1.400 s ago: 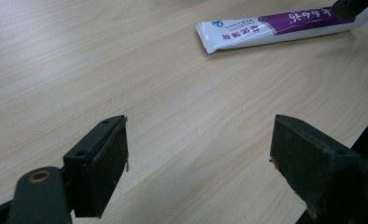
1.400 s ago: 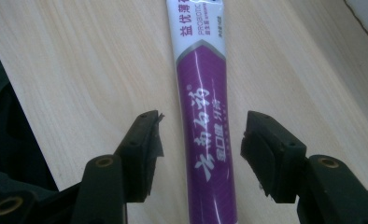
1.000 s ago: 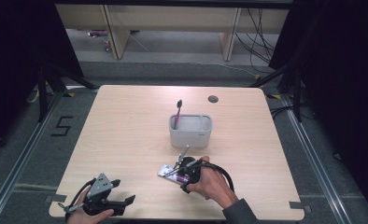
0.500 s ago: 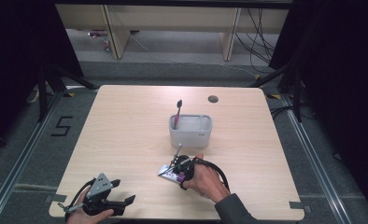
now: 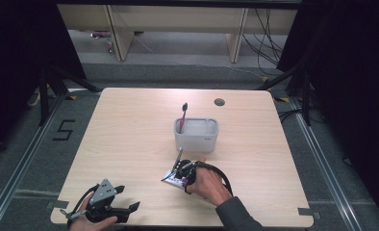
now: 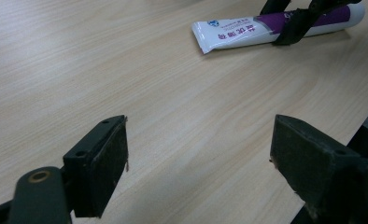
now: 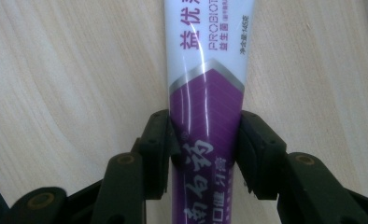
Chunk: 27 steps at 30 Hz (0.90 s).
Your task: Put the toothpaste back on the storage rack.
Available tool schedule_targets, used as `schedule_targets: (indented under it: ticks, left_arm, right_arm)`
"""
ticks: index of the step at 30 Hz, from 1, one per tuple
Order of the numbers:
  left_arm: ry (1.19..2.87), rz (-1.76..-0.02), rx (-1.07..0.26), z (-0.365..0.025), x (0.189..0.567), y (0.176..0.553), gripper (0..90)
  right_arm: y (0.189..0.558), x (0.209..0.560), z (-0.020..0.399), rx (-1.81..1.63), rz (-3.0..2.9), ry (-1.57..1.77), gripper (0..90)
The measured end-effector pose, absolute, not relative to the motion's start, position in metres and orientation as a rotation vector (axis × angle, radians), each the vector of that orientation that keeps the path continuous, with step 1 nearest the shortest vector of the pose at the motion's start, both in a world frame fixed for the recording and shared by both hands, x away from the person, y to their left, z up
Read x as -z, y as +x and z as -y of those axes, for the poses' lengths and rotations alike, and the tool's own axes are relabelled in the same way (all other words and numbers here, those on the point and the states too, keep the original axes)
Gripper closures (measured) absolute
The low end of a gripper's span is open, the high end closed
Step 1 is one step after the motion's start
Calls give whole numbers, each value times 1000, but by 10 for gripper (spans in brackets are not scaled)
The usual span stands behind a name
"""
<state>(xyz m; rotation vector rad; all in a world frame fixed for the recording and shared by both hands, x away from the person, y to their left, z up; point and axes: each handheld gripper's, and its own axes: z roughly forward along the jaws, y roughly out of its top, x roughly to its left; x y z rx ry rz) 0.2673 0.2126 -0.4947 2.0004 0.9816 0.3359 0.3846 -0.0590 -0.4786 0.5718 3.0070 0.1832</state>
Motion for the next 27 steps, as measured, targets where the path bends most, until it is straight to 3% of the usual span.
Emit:
schedule_targets:
  ticks: [27]
  left_arm:
    - [2040, -962, -328, -213, 494, 267, 186]
  right_arm:
    - [389, 478, 51, -65, -3038, 622, 602]
